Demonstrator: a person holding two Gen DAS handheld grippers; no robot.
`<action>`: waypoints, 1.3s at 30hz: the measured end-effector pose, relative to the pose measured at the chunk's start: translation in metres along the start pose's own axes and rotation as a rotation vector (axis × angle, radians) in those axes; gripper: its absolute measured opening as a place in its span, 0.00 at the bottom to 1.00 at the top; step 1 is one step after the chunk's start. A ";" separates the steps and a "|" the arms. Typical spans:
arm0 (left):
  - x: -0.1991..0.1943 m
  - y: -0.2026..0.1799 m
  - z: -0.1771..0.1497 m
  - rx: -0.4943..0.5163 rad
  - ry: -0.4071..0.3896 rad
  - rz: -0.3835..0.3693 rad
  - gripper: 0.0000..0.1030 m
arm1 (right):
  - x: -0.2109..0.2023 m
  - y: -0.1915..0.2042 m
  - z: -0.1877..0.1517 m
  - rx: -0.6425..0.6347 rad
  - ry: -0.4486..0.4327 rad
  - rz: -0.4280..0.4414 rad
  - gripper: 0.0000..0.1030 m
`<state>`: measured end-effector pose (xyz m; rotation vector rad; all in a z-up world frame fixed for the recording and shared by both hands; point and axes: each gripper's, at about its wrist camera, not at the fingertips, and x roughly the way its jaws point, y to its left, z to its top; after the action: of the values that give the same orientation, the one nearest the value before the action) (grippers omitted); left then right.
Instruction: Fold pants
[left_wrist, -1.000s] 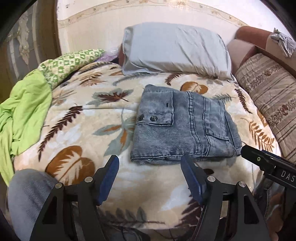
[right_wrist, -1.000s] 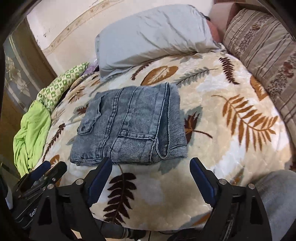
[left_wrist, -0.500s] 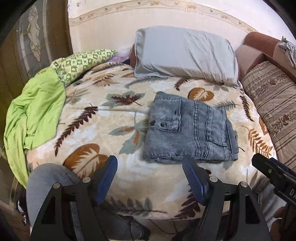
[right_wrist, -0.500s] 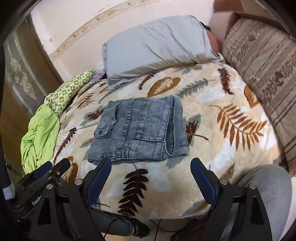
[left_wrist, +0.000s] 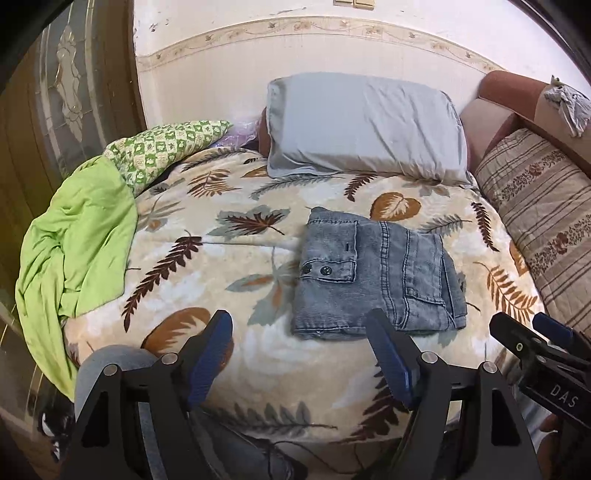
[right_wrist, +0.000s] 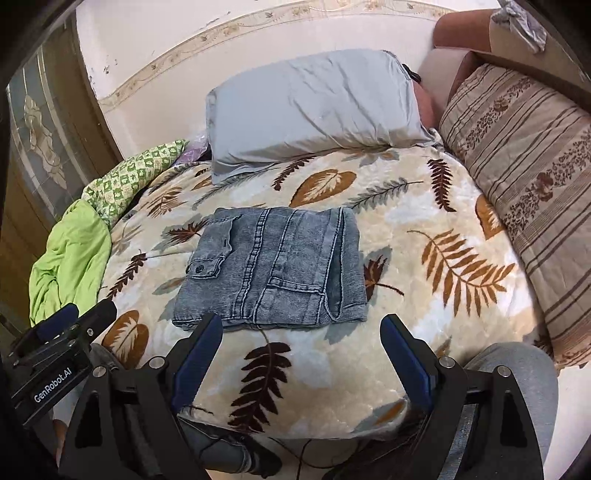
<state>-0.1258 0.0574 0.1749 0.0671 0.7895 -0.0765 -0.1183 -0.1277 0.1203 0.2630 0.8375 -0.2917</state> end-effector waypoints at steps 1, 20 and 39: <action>0.000 0.000 0.001 -0.003 -0.001 -0.004 0.73 | -0.001 0.001 0.000 -0.006 -0.004 -0.003 0.86; 0.001 -0.001 0.001 -0.004 -0.008 -0.008 0.73 | 0.003 0.003 0.001 -0.028 0.008 -0.013 0.86; 0.006 -0.006 0.001 0.012 0.011 -0.004 0.73 | 0.008 0.002 0.002 -0.039 0.016 -0.021 0.86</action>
<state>-0.1213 0.0514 0.1708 0.0769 0.8007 -0.0848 -0.1113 -0.1275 0.1161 0.2203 0.8613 -0.2932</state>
